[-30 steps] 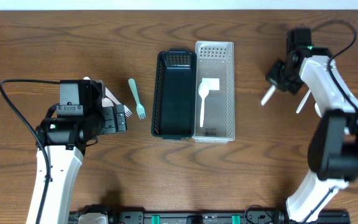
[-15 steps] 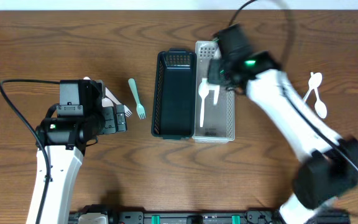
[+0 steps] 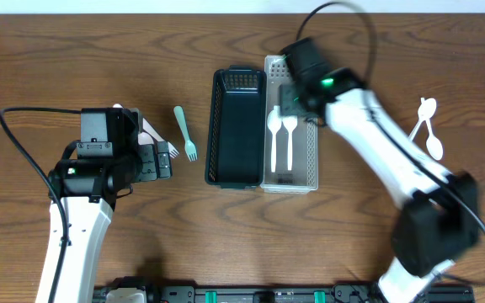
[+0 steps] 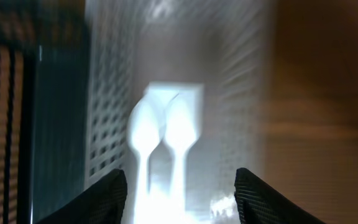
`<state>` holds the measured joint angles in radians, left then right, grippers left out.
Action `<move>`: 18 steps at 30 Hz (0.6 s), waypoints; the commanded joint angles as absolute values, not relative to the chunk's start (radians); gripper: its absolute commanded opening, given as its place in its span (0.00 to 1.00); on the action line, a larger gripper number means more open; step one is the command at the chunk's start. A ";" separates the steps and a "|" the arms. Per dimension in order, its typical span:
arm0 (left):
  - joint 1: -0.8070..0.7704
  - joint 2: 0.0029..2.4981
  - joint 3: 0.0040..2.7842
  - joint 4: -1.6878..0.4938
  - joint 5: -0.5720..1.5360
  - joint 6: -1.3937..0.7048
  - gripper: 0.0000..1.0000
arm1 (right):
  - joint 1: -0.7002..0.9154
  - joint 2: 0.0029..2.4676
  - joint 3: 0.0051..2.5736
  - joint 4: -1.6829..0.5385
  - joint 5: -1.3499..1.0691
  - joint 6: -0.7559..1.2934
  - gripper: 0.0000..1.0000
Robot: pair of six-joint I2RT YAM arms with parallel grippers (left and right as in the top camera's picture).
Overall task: Pack container
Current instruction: 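Place the second spoon into the clear basket with the right gripper, then move the right gripper to the far-right spoons and grasp one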
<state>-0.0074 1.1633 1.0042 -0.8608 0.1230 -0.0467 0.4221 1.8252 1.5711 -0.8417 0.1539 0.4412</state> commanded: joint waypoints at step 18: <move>-0.003 1.163 1.023 -0.863 0.106 -0.030 0.98 | -0.300 1.874 1.405 -0.814 0.047 0.037 0.73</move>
